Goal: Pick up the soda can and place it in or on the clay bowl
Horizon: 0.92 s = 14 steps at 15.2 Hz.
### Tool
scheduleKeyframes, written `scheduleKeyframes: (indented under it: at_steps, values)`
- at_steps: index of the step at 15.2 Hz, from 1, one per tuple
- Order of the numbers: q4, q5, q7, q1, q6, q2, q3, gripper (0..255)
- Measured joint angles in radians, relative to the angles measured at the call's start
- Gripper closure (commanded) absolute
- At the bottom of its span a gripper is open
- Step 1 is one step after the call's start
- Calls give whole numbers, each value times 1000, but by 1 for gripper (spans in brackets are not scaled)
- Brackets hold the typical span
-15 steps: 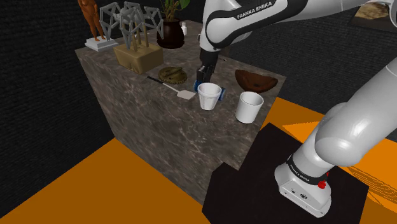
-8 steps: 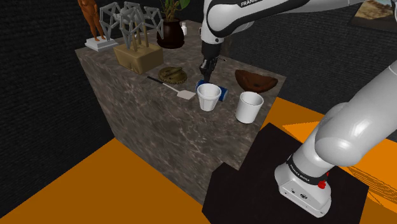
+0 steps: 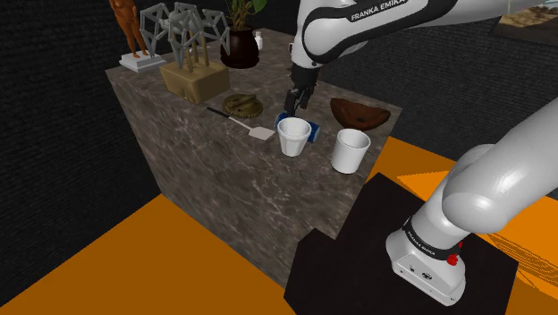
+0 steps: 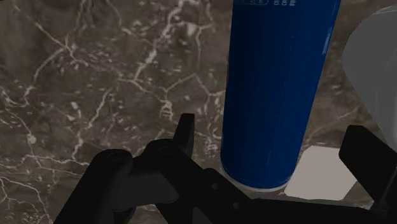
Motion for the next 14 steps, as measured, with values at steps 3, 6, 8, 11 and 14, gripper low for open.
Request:
scheduleKeyframes:
  at_steps: [3,6,8,11,14]
  values:
    - [-39,0,3,1,81,-1,-1,0]
    - [-52,0,2,3,130,19,-1,0]
    - [-54,0,3,4,159,27,-1,0]
    - [-56,-1,6,6,191,32,0,0]
    - [-69,1,-4,5,201,24,-6,255]
